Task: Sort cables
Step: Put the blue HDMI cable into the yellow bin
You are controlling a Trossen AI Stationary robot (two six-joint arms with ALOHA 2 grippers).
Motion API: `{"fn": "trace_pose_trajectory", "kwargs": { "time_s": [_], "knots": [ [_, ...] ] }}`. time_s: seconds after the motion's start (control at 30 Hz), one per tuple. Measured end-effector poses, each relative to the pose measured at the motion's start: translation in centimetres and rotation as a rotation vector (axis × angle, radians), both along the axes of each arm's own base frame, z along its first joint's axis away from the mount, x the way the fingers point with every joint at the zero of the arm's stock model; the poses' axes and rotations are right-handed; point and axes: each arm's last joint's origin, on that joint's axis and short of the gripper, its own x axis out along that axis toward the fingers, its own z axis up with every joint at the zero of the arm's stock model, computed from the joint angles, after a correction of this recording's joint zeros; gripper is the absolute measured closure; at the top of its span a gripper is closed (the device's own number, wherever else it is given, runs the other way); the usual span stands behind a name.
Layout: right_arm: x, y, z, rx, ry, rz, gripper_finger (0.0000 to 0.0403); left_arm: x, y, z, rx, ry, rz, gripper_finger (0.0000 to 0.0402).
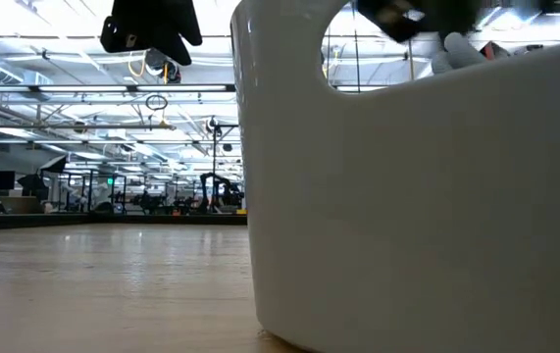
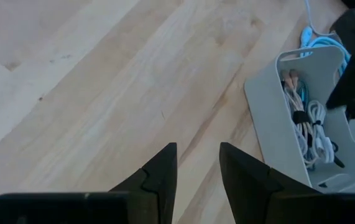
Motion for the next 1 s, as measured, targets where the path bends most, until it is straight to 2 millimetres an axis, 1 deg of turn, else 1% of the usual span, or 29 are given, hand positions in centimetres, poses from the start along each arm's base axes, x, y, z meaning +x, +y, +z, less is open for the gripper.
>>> {"fn": "trace_pose_trajectory", "kwargs": {
  "time_s": [0.1,0.17,0.23,0.33,0.47,0.57,0.63,0.73,0.8,0.87,1.0],
  "knots": [
    [-1.2,0.4,-0.3,0.016,0.124,-0.018,0.0235,0.0,-0.1,0.0,-0.009,0.003,-0.009,0.028],
    [-1.6,0.7,-0.4,-0.007,0.127,-0.018,0.0239,-0.1,-0.2,0.0,-0.008,0.003,-0.013,0.028],
    [-2.2,0.8,0.1,-0.032,0.124,-0.034,0.0245,-0.1,-0.2,0.0,-0.006,0.003,-0.017,0.028],
    [-3.5,0.4,1.5,-0.024,0.161,-0.121,0.0255,-0.1,-0.2,0.0,-0.006,0.003,-0.018,0.028],
    [-6.0,0.4,4.1,0.034,0.188,-0.219,0.0267,-0.1,-0.3,0.0,-0.001,0.004,-0.028,0.028],
    [-7.6,1.5,5.7,0.116,0.16,-0.237,0.0274,-0.1,-0.4,0.0,0.005,0.005,-0.043,0.028],
    [-8.3,2.7,5.8,0.152,0.157,-0.248,0.0277,-0.1,-0.4,0.0,0.013,0.005,-0.054,0.028],
    [-8.4,4.5,5.1,0.186,0.132,-0.301,0.028,-0.1,-0.4,0.0,0.027,0.005,-0.072,0.028],
    [-8.2,5.7,4.2,0.198,0.118,-0.341,0.028,-0.1,-0.4,0.0,0.03,0.007,-0.094,0.028],
    [-8.0,6.8,2.9,0.192,0.13,-0.393,0.028,-0.1,-0.5,0.0,0.029,0.01,-0.125,0.028],
    [-7.7,8.3,-0.7,0.147,0.226,-0.529,0.028,-0.3,-1.0,0.0,0.028,0.015,-0.184,0.028]
  ]
}}
